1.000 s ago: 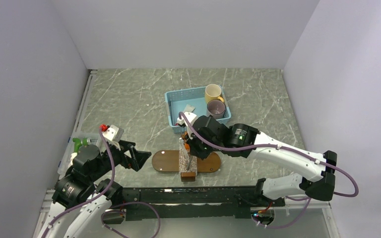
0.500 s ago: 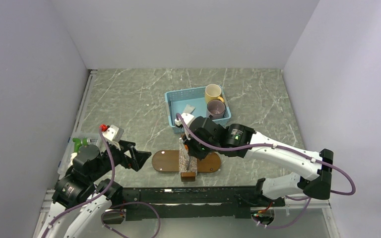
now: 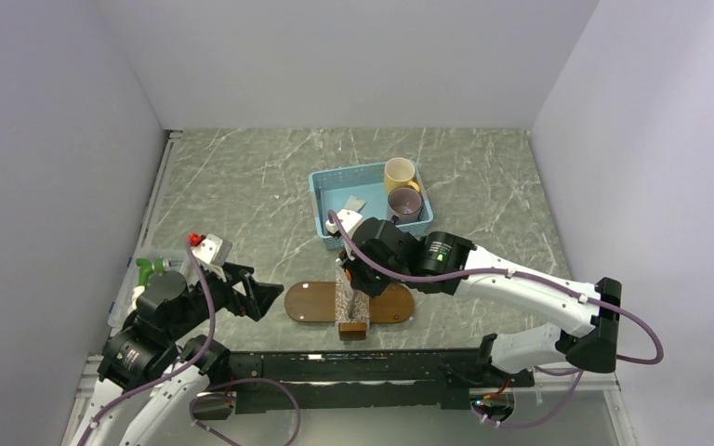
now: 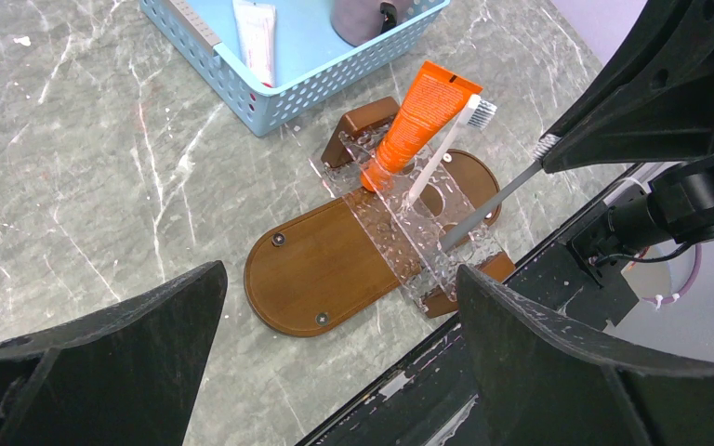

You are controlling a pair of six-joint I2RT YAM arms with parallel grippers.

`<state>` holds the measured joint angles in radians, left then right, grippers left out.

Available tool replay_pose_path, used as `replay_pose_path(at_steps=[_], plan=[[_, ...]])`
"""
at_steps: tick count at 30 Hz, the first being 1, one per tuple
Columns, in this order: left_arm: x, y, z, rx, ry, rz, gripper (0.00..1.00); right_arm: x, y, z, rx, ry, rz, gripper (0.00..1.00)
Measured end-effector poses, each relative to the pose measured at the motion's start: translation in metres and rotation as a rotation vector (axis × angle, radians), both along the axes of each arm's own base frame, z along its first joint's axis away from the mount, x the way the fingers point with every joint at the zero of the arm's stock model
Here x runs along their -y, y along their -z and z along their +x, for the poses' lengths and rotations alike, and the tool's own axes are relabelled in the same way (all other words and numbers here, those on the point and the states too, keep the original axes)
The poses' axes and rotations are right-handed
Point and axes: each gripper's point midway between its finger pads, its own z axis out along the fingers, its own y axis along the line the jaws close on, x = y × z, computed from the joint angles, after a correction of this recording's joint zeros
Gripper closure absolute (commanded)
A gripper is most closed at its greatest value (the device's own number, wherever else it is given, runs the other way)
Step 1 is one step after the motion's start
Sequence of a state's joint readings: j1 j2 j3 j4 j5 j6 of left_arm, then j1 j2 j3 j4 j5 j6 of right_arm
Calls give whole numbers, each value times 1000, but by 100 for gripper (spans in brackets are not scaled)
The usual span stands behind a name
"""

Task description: Prepare toiletry sets of a toothbrush and toothpaste on the tray

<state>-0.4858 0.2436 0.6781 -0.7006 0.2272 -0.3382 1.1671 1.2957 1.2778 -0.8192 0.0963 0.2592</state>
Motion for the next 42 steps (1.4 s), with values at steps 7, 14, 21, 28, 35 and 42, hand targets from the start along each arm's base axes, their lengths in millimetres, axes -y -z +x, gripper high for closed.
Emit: replay_pose_path(at_steps=[7,14,21,28,35,42], plan=[[0,0,0,0,0,0,1,1,0,2,5,9,-3,100],[0,0,0,0,0,0,1,2,0,1,4,8,-9,100],[0,0,0,0,0,0,1,4,0,0,3,2,-17,100],[0,0,0,0,0,0,1,7,1,-1,-3,1,-29,100],[0,0,0,0,0,0,0,9,1,-3,-6,0,-36,100],[0,0,0,0,0,0,1,11,2,-4,-11,0,-45,100]])
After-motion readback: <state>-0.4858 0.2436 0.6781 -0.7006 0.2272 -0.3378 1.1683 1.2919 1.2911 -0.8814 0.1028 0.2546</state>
